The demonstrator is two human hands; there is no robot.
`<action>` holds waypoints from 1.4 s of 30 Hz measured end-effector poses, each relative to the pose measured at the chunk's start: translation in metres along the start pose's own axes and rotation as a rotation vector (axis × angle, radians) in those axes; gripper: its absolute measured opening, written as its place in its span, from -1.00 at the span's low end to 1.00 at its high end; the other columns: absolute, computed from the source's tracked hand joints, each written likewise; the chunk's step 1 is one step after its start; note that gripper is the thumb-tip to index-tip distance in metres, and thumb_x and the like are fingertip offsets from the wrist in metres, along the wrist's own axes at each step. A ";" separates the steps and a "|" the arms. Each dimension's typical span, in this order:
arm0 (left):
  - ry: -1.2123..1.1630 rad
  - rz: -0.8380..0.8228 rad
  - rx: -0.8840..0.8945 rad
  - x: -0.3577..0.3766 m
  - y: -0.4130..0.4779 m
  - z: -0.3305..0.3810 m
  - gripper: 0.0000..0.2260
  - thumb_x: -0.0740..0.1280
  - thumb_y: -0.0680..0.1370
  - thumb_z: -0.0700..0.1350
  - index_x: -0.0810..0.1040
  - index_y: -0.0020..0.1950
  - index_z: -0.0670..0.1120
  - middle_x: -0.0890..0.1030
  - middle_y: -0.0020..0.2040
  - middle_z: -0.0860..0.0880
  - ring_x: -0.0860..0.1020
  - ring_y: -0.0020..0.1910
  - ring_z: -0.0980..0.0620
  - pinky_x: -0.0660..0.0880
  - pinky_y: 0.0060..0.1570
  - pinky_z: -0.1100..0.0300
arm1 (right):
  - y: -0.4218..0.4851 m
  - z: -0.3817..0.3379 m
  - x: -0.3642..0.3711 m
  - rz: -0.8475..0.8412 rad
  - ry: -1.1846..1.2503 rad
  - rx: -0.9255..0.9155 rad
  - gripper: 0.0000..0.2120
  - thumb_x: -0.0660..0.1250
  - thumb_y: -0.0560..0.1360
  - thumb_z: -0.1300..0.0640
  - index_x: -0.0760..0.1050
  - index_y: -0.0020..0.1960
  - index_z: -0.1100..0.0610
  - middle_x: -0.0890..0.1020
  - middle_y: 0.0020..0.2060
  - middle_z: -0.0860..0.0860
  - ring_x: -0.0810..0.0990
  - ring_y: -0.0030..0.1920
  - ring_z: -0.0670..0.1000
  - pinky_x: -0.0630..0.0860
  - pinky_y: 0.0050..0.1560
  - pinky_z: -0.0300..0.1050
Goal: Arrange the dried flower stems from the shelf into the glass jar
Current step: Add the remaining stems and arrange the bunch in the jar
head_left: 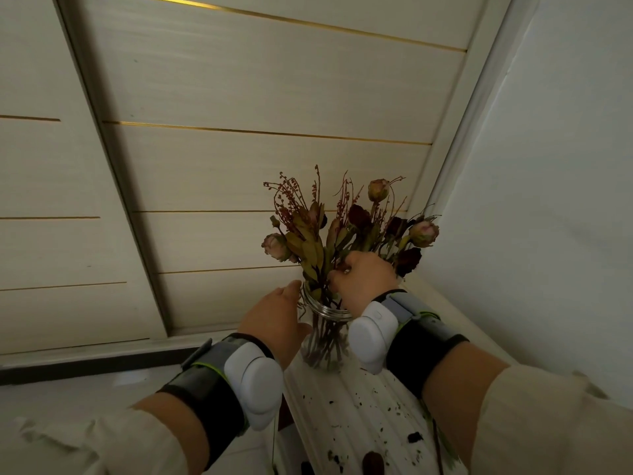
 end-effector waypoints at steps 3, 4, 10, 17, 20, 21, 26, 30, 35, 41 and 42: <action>-0.004 -0.002 -0.002 0.000 0.000 0.000 -0.36 0.29 0.55 -0.03 0.03 0.53 -0.02 0.34 0.43 -0.06 0.39 0.36 -0.05 0.37 0.29 0.15 | 0.002 0.000 0.000 -0.044 0.028 0.026 -0.78 0.26 0.52 0.08 0.54 -0.12 0.24 0.53 -0.29 0.08 0.45 -0.18 0.03 0.32 -0.33 -0.22; -0.006 -0.005 -0.002 0.000 0.000 0.000 -0.36 0.29 0.55 -0.03 0.03 0.53 -0.02 0.34 0.43 -0.06 0.39 0.36 -0.05 0.36 0.29 0.14 | 0.001 0.002 0.000 -0.055 0.044 0.034 -0.74 0.27 0.51 0.06 0.57 -0.06 0.26 0.61 -0.18 0.12 0.49 -0.17 0.04 0.38 -0.26 -0.20; -0.025 -0.050 -0.011 0.000 -0.002 0.000 -0.34 0.27 0.56 -0.03 -0.04 0.54 -0.02 0.26 0.49 -0.06 0.32 0.42 -0.06 0.30 0.36 0.13 | -0.029 0.016 -0.017 0.012 0.204 0.041 -0.75 0.30 0.51 -0.02 0.59 0.06 0.11 0.66 0.01 0.01 0.65 -0.05 0.06 0.57 0.09 -0.02; -0.195 -0.135 -0.033 -0.003 -0.004 0.000 -0.29 0.27 0.53 -0.04 -0.08 0.55 -0.02 0.17 0.53 -0.04 0.23 0.47 -0.04 0.23 0.41 0.14 | -0.034 0.056 -0.019 -0.094 0.241 0.208 -0.51 0.35 0.43 -0.16 0.56 0.00 0.30 0.65 -0.01 0.22 0.59 -0.14 0.10 0.55 0.04 0.08; -0.281 -0.138 -0.037 -0.002 -0.006 -0.001 -0.28 0.29 0.52 0.05 -0.06 0.55 0.00 0.16 0.53 -0.02 0.20 0.49 -0.03 0.19 0.42 0.14 | -0.026 0.058 -0.011 -0.170 0.545 0.306 -0.43 0.41 0.38 -0.14 0.44 0.28 0.11 0.55 0.23 0.08 0.53 0.18 0.12 0.46 0.27 0.12; -0.291 -0.137 -0.035 -0.001 -0.007 -0.001 -0.27 0.30 0.52 0.07 -0.06 0.55 0.00 0.16 0.53 -0.02 0.18 0.50 -0.02 0.18 0.44 0.12 | -0.022 0.054 -0.010 -0.178 0.624 0.303 -0.44 0.42 0.38 -0.11 0.42 0.31 0.07 0.54 0.25 0.06 0.50 0.22 0.12 0.42 0.31 0.11; -0.270 -0.109 -0.013 0.004 -0.006 -0.005 -0.23 0.32 0.50 0.11 -0.08 0.55 0.02 0.17 0.53 0.00 0.15 0.51 0.00 0.18 0.47 0.09 | -0.008 0.040 0.003 -0.291 0.895 0.303 -0.59 0.38 0.46 0.08 0.42 0.27 0.09 0.62 -0.02 -0.04 0.54 -0.07 -0.03 0.39 0.20 -0.05; -0.254 -0.076 -0.004 0.003 -0.006 -0.005 -0.24 0.32 0.49 0.11 -0.05 0.55 0.03 0.22 0.51 0.01 0.20 0.49 0.01 0.21 0.44 0.13 | 0.001 0.049 0.011 -0.179 0.982 0.378 -0.36 0.49 0.35 0.04 0.36 0.37 0.14 0.54 0.25 0.05 0.49 0.22 0.10 0.36 0.34 0.05; -0.228 -0.063 -0.008 0.001 -0.006 -0.003 -0.25 0.31 0.50 0.12 -0.05 0.54 0.02 0.22 0.51 0.02 0.24 0.47 0.02 0.22 0.40 0.16 | -0.005 0.055 -0.007 0.052 0.846 0.335 -0.39 0.51 0.31 -0.03 0.46 0.30 0.12 0.60 0.15 0.04 0.55 0.17 0.10 0.44 0.22 -0.10; -0.207 -0.019 0.002 -0.007 -0.010 0.001 -0.37 0.32 0.50 0.11 0.14 0.49 0.06 0.35 0.43 0.01 0.35 0.40 -0.01 0.30 0.32 0.19 | -0.028 0.065 -0.016 0.279 0.848 0.406 -0.49 0.48 0.30 -0.12 0.54 0.16 0.11 0.64 -0.01 0.06 0.58 0.08 0.14 0.50 0.17 0.01; -0.199 -0.019 0.000 -0.007 -0.010 0.001 -0.38 0.31 0.50 0.12 0.16 0.49 0.05 0.36 0.43 0.01 0.36 0.39 -0.02 0.30 0.32 0.18 | -0.029 0.063 -0.014 0.285 0.850 0.413 -0.44 0.48 0.27 -0.17 0.54 0.16 0.09 0.65 -0.01 0.05 0.59 0.07 0.15 0.52 0.17 0.06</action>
Point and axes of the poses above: each hand's wrist, its own y-axis towards the middle knuckle, its own x-axis out of the palm, z = x × y, the point moved 8 cm from there along y, towards the middle knuckle
